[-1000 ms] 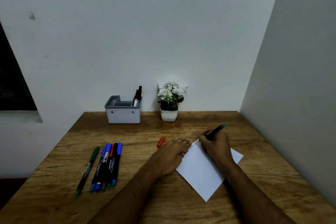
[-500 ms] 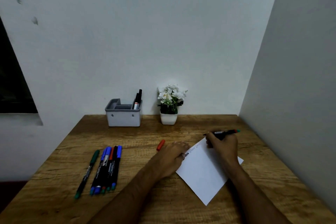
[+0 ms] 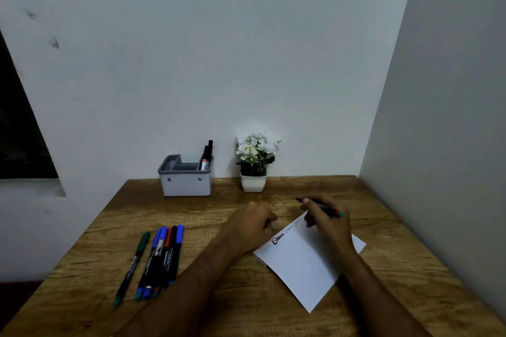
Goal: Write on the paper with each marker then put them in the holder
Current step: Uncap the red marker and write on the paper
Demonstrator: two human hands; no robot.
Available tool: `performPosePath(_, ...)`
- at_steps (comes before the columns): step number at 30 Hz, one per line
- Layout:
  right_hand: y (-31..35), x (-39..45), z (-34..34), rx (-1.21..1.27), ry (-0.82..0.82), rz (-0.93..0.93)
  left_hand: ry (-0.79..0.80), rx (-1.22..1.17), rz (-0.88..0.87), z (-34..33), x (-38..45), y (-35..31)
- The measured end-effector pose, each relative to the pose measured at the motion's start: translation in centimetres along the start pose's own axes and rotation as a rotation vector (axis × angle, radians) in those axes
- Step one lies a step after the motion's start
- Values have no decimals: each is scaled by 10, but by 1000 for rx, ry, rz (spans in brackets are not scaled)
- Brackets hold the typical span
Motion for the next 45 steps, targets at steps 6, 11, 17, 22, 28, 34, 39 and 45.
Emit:
performPosePath(6,-4,0,-8,90,43,-51,-9,165,257,7,-6,28)
performPosePath(11,2,-2,-14,46,80,-5,94,190,377,5,-13,35)
performPosePath(17,11,-1,-23,-111,133,130,62,132,490,5,-14,40)
performPosePath(22,24,-5,-29,38,169,120,-65,-172,688,9,-12,66)
performPosePath(28,36,-13,-44,113,198,102,-153,-1207,1067,10,-16,81)
performPosePath(34,36,-28,-62,54,271,109,-233,-1433,1116,14,-20,77)
performPosePath(39,34,-31,-67,36,272,105,-245,-1439,1116,16,-24,74)
performPosePath(45,34,-32,-67,13,272,102,-271,-1413,1129,15,-28,75)
Point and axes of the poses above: each hand's wrist, its own x-axis towards the middle knuckle, its own z-axis out of the back of the hand, y = z × x, the point moved 6 cm from there along x, towards the middle knuckle, and after that the axes turned 15 degrees about x, right-handed, at the moved point
